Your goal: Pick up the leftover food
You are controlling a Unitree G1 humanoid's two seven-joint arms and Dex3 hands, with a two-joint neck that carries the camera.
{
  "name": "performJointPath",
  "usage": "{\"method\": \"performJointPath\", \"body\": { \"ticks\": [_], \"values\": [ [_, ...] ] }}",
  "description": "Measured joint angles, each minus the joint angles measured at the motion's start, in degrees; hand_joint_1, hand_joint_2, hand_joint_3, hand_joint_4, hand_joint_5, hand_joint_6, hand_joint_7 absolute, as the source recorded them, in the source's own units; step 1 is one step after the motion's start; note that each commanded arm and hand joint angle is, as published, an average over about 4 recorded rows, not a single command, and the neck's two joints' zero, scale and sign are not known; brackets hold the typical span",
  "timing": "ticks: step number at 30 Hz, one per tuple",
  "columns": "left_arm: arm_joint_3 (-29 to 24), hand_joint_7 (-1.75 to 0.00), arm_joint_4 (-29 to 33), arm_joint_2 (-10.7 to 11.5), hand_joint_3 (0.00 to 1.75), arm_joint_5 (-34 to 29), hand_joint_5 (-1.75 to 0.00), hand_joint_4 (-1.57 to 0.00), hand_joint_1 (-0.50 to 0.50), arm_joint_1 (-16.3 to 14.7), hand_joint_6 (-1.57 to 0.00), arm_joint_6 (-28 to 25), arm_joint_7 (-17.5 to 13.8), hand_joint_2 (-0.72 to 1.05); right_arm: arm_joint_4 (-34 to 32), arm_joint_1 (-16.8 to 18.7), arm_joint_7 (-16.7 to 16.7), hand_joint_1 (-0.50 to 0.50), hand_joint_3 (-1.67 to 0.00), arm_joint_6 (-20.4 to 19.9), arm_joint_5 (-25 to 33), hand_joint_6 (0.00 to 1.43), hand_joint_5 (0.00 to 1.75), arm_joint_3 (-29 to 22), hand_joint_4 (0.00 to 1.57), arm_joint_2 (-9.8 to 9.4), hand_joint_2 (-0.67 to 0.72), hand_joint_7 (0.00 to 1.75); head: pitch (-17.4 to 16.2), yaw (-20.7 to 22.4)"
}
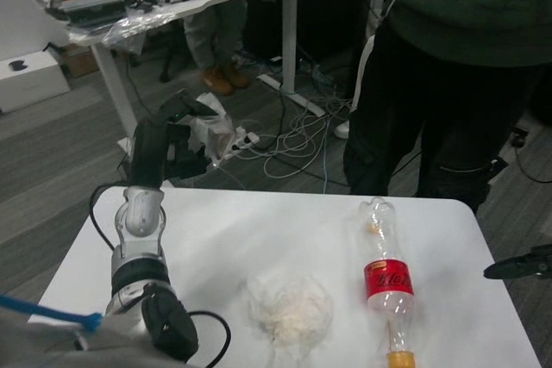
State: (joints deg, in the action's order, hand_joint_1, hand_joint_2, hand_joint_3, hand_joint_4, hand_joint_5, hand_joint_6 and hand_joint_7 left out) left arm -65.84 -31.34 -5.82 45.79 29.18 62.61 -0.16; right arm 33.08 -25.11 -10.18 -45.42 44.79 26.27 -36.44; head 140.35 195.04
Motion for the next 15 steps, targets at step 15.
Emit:
{"method": "performJointPath", "body": {
  "ticks": [15],
  "values": [
    [29.1,-1.61,-20.0,4.7,0.96,-17.6,-1.75,-1.57,-0.5,-3.7,-1.57,1.1,18.4,1.05,-5.4,-1.7,2.6,-0.42,0.0,0.5,-14.8,0.0,0.0,-5.1,0.0,5.4,0.41,0.0,5.2,-19.8]
  ]
}}
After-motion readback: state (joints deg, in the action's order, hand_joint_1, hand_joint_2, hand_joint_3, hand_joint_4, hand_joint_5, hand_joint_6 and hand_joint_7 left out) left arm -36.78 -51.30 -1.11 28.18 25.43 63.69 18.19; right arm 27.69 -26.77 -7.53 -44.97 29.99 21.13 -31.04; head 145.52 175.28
